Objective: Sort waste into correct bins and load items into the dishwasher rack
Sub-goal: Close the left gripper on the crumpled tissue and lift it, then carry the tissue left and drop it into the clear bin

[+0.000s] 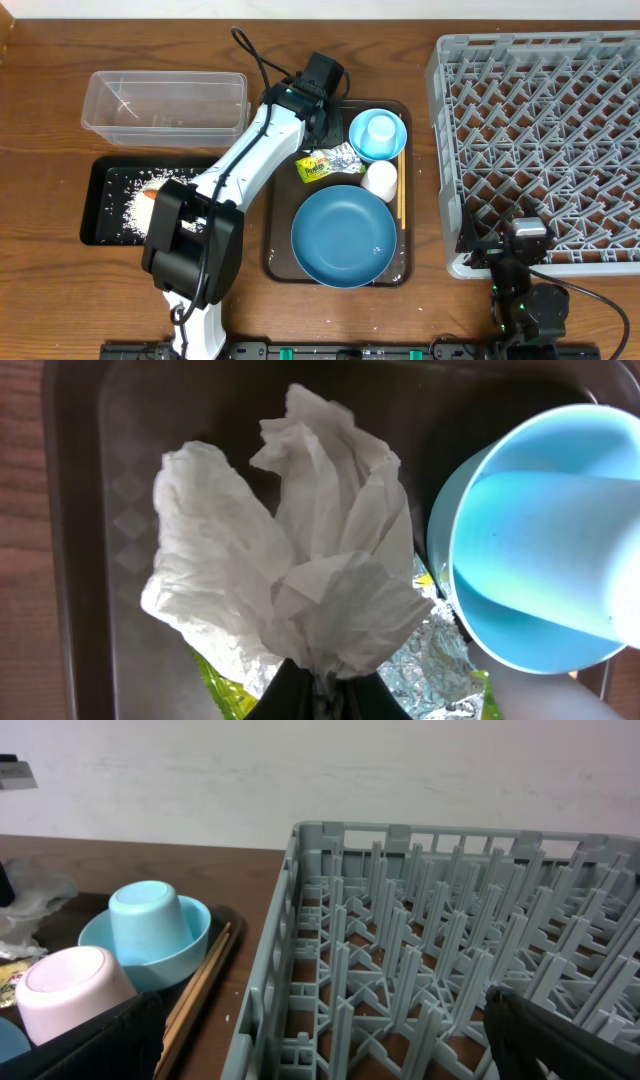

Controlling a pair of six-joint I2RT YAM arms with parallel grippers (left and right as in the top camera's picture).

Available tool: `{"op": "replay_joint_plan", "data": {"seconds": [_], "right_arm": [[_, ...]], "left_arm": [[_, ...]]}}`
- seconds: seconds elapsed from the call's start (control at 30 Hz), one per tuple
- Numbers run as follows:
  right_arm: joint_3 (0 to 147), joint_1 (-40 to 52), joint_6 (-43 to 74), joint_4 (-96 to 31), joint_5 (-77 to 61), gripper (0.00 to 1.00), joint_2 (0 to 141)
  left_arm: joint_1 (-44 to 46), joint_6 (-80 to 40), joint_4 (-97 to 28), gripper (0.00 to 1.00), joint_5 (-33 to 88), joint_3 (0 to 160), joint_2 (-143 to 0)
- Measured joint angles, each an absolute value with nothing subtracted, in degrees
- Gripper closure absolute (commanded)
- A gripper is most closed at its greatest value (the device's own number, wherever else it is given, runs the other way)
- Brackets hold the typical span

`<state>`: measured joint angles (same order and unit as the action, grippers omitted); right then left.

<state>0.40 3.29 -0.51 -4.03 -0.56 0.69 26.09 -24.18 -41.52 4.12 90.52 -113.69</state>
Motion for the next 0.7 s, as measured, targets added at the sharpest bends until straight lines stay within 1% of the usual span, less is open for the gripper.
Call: {"op": "replay_joint_plan", "data": {"seconds": [0.17, 0.33, 0.5, 0.53, 0.7], "right_arm": [[0.40, 3.29, -0.51, -4.03, -0.56, 0.01, 0.69], [0.40, 3.29, -0.51, -4.03, -0.56, 0.01, 0.69], [0.40, 3.29, -0.51, -4.03, -0.56, 0.01, 0.69], [0.40, 3.29, -0.51, -4.03, -0.56, 0.01, 0.69], [0.40, 3.29, -0.51, -4.03, -0.56, 0.01, 0.69]], "left_arm": [[25.96, -24.18, -39.22, 0.94, 4.10, 90.43, -113.36], [23.55, -24.18, -33.50, 0.94, 4.10, 90.28, -109.34], [18.90, -24.18, -30.98, 0.95, 4.08, 90.28, -102.56], [17.89, -24.18, -30.22, 0.94, 4.08, 90.30, -101.45], [12.67, -24.18, -26.72, 0.94, 4.03, 90.30, -99.31]]}}
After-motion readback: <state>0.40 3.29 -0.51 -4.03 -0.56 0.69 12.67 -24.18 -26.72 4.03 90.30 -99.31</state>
